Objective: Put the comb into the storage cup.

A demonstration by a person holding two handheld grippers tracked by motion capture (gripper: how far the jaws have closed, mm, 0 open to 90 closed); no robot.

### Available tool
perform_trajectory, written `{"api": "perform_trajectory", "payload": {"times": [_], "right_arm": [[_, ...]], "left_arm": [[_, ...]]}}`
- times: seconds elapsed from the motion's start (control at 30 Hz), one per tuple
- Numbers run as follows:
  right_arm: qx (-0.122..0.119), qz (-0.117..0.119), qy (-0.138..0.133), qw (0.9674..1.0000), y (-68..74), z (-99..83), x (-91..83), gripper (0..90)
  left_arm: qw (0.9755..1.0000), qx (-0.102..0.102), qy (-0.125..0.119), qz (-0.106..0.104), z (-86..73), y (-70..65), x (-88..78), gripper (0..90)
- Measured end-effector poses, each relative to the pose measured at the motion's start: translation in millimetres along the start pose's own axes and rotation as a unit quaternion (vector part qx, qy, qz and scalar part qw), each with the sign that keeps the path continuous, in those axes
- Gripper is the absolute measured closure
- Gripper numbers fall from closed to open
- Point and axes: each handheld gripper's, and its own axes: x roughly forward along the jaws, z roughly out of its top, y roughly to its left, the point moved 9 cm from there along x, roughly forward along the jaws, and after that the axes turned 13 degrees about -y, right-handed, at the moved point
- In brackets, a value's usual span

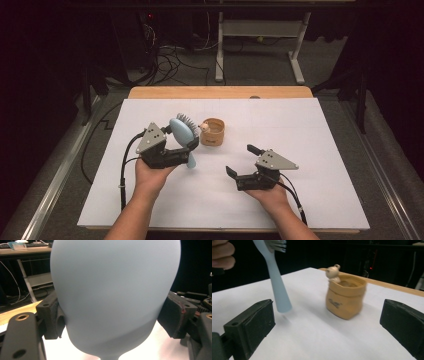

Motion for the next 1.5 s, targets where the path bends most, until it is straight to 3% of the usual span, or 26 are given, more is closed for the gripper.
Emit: {"api": "perform_trajectory", "payload": {"times": [0.3,0.6,1.07,1.5], "right_arm": [[-0.007,-0.034,0.008,0.9994,-28.8,-5.4,-30.6,0.4],[-0.007,-0.055,0.007,0.9984,-45.0,-6.8,-51.1,0.4],[-0.009,-0.071,0.008,0.9974,-55.4,-11.1,-68.4,0.4],[-0.009,-0.077,-0.001,0.9970,-59.4,-8.4,-70.2,0.4]], "left_arm": [[1.0000,0.004,-0.007,0.001,4.6,6.0,0.7,20.7],[0.9999,-0.002,-0.010,0.007,6.1,12.0,4.4,20.7],[0.9999,-0.009,-0.014,0.002,12.9,10.7,16.7,20.7],[0.9996,-0.006,-0.025,-0.006,36.3,-0.3,38.9,20.7]]}}
